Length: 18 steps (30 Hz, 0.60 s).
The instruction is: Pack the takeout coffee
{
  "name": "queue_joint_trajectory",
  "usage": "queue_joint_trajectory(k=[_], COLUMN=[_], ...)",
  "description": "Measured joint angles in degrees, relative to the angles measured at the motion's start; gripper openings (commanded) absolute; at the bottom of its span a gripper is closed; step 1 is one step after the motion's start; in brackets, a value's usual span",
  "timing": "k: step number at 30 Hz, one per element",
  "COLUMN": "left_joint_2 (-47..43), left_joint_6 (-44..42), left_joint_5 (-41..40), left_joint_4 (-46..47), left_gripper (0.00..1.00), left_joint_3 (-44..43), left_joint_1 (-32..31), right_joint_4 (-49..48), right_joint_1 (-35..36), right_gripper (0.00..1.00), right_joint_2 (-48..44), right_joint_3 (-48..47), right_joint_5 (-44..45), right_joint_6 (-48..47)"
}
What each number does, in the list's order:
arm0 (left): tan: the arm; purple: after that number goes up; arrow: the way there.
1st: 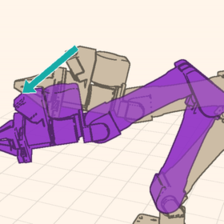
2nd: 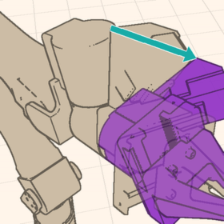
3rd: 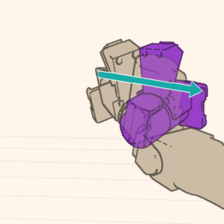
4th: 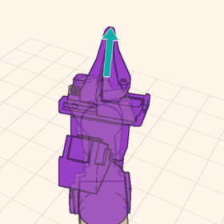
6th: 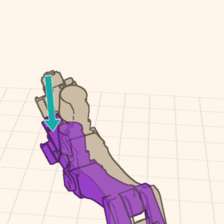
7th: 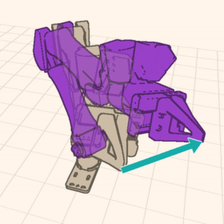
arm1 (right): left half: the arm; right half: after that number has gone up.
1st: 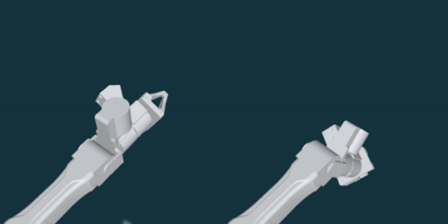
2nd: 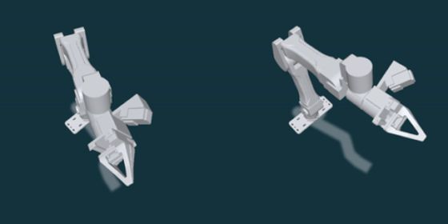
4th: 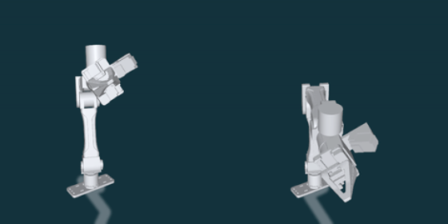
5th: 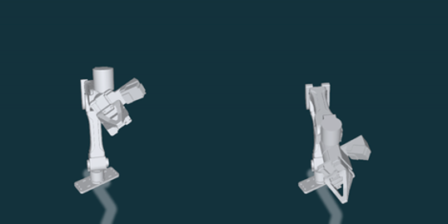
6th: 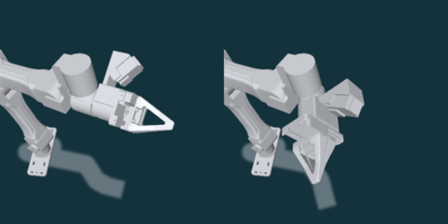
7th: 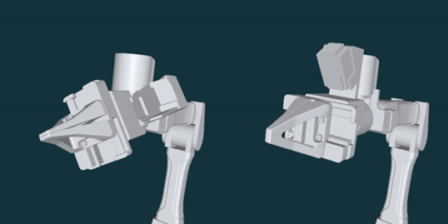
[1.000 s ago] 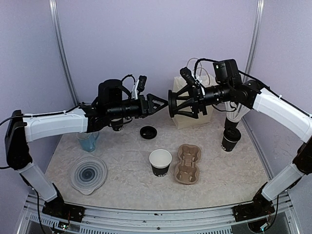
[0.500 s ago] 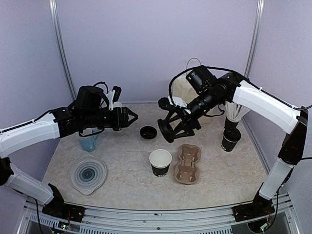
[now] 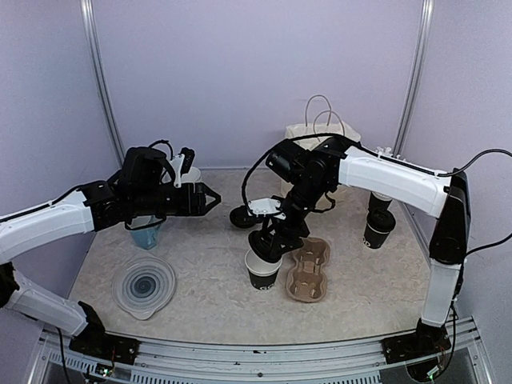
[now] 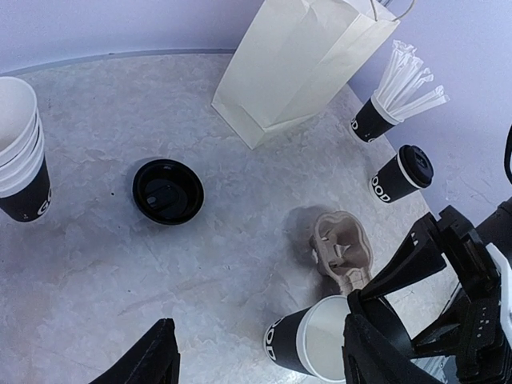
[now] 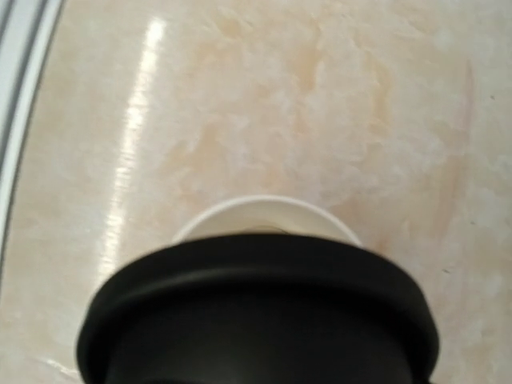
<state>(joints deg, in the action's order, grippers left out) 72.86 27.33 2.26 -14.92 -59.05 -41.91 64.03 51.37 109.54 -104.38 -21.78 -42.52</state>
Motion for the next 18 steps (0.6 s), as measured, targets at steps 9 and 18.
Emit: queue_joint_trajectory(k=[9, 18], left_joint_2=[-0.7, -0.8], left_joint_6=[0.0, 0.0], left_joint_5=[0.0, 0.3], left_joint_4=[0.3, 0.8], left_gripper=[0.69, 0.69], left_joint_3=[1.6, 2.1], left_joint_1=[0.3, 0.5], right_joint_4=[1.4, 2.2], right_joint_1=[0.3, 0.4], right_gripper=[0.69, 0.69], right_joint_2=[2.8, 3.4], right_joint_3=[-0.8, -0.8], right_joint_5=[3.8, 5.0], right_joint_6=[0.1, 0.2])
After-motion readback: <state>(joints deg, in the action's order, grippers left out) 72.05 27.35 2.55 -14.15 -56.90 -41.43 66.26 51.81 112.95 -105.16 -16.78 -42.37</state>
